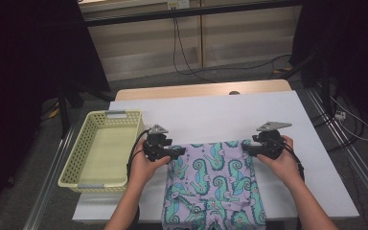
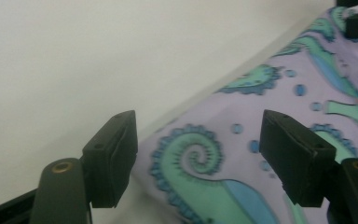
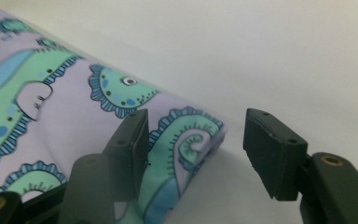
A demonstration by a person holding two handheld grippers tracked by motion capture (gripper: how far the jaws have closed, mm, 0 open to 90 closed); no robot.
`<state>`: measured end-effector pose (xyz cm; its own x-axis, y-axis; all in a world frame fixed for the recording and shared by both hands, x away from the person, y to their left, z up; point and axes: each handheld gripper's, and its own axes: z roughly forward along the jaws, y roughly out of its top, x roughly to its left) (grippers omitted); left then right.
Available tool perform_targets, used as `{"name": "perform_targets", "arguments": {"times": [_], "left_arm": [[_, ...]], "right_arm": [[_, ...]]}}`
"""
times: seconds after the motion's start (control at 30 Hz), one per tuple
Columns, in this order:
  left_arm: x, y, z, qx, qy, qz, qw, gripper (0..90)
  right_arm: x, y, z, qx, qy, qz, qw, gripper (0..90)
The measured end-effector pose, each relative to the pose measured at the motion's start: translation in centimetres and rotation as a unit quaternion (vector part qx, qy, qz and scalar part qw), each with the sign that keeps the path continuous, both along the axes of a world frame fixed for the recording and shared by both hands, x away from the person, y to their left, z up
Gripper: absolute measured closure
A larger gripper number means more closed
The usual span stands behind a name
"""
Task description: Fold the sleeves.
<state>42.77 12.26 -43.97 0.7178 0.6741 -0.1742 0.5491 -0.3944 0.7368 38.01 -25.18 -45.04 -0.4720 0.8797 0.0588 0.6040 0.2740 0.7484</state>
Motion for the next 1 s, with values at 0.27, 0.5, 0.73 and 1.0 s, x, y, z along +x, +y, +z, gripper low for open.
{"name": "perform_targets", "arguments": {"times": [0.27, 0.5, 0.73, 1.0], "left_arm": [[1.3, 0.3, -2.0, 0.044, 0.005, 0.020, 0.9988, 35.2], [0.9, 0.2, -2.4, 0.053, -0.017, 0.020, 0.9982, 37.3], [0.8, 0.3, -2.6, 0.057, -0.028, 0.007, 0.9980, 35.8], [0.8, 0.3, -2.6, 0.061, -0.026, -0.002, 0.9978, 35.5]], "right_arm": [[0.3, 0.4, -0.9, -0.010, 0.021, 0.006, 0.9997, 41.3], [0.2, 0.6, -1.7, -0.009, 0.015, 0.003, 0.9998, 40.3], [0.0, 0.8, -1.7, -0.013, 0.005, -0.005, 0.9999, 43.8], [0.1, 1.1, -1.8, -0.009, 0.002, 0.000, 1.0000, 49.9]]}}
